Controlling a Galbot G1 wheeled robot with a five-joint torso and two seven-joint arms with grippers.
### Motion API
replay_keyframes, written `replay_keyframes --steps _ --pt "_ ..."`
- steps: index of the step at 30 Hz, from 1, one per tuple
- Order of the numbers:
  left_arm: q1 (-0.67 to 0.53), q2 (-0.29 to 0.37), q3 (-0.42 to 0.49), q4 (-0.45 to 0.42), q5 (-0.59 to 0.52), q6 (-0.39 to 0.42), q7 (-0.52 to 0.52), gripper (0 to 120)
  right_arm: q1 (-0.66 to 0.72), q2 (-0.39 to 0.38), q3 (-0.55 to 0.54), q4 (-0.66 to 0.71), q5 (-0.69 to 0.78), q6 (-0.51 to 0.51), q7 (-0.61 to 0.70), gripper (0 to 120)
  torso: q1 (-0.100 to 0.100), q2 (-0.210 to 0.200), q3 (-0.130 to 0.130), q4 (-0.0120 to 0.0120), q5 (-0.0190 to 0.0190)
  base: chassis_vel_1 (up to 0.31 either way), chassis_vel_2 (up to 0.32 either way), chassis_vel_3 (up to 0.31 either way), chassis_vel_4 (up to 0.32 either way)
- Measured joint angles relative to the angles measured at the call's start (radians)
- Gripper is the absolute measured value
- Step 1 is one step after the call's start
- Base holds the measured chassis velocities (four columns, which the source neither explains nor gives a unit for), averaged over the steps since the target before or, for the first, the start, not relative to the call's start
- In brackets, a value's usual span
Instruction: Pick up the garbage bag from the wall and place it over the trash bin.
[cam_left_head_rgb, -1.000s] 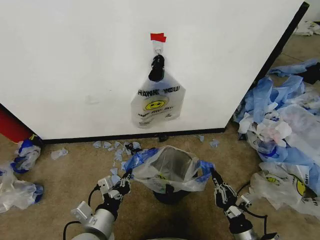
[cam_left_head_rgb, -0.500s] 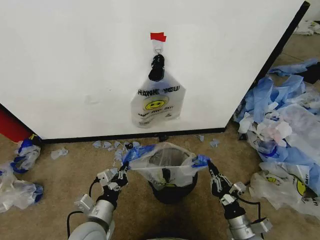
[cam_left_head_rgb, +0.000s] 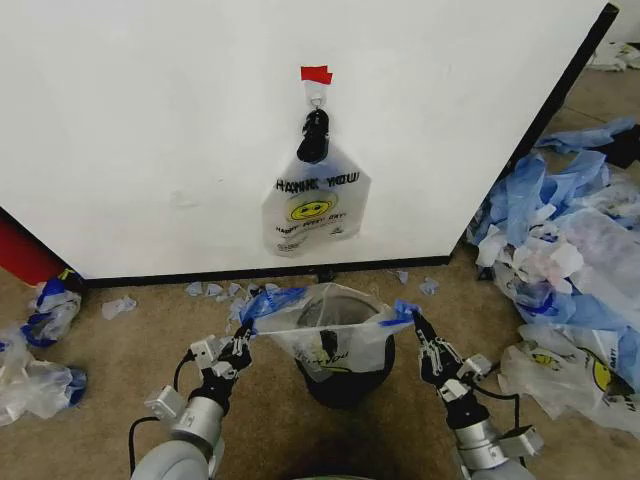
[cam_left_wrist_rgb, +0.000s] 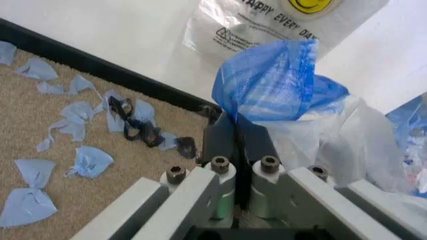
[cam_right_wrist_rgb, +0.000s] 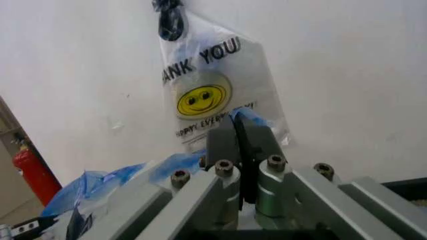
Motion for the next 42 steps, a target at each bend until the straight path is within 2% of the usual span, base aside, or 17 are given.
replay_keyframes --steps 5,12,17,42 --pt "-0.001 -0.001 -0.003 0.006 0.013 -0.014 0.024 0 -0.009 0.001 0.005 -0.014 0.016 0.028 -0.037 0 0.000 0.000 0.000 0.0000 0.0000 0.000 0.000 0.000 0.000" --pt "0.018 -0.022 -0.007 0.031 0.106 -0.077 0.124 0 -0.027 0.007 0.024 -0.047 0.029 0.100 -0.125 0 0.000 0.000 0.000 0.0000 0.0001 0.000 0.000 0.000 0.000" --pt "0.045 -0.030 -0.009 0.031 0.150 -0.098 0.152 0 -0.036 0.006 0.027 -0.064 0.031 0.105 -0.166 0 0.000 0.000 0.000 -0.0001 0.0001 0.000 0.000 0.000 0.000" --pt "0.170 -0.030 -0.013 0.028 0.206 -0.135 0.156 0 -0.096 -0.007 0.047 -0.168 0.053 0.107 -0.361 0 0.000 0.000 0.000 0.0001 0.0001 0.000 0.000 0.000 0.000"
